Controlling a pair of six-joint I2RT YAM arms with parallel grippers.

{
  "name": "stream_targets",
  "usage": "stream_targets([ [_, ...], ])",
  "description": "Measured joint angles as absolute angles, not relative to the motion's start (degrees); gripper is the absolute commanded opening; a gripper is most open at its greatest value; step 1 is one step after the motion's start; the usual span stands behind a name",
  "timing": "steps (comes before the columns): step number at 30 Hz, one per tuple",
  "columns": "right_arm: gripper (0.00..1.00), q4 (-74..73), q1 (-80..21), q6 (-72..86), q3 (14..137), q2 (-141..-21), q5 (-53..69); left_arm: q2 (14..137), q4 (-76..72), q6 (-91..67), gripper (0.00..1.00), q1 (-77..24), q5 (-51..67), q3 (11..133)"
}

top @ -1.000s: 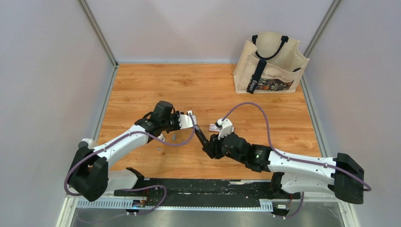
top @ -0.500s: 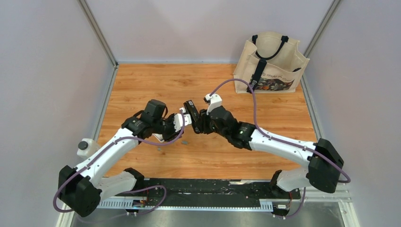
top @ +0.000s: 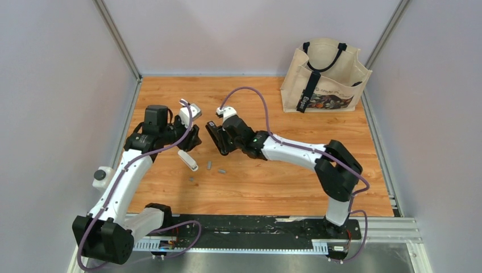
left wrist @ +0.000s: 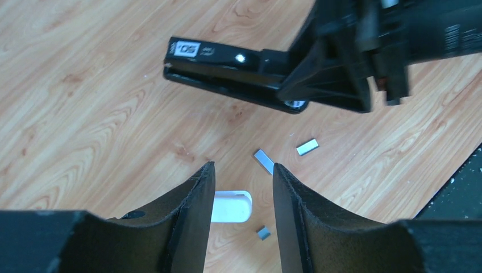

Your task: Unload the staples from the stapler

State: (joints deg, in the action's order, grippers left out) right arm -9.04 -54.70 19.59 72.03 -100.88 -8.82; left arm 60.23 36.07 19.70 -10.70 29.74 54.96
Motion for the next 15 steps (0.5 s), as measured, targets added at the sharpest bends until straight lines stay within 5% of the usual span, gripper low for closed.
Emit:
stream_targets([
  [15,0.02,-17.08,-54.7,17.32,89.93,-120.64,-7.9,60.14,40.05,18.87,0.51,-8.01,29.39,54.85],
])
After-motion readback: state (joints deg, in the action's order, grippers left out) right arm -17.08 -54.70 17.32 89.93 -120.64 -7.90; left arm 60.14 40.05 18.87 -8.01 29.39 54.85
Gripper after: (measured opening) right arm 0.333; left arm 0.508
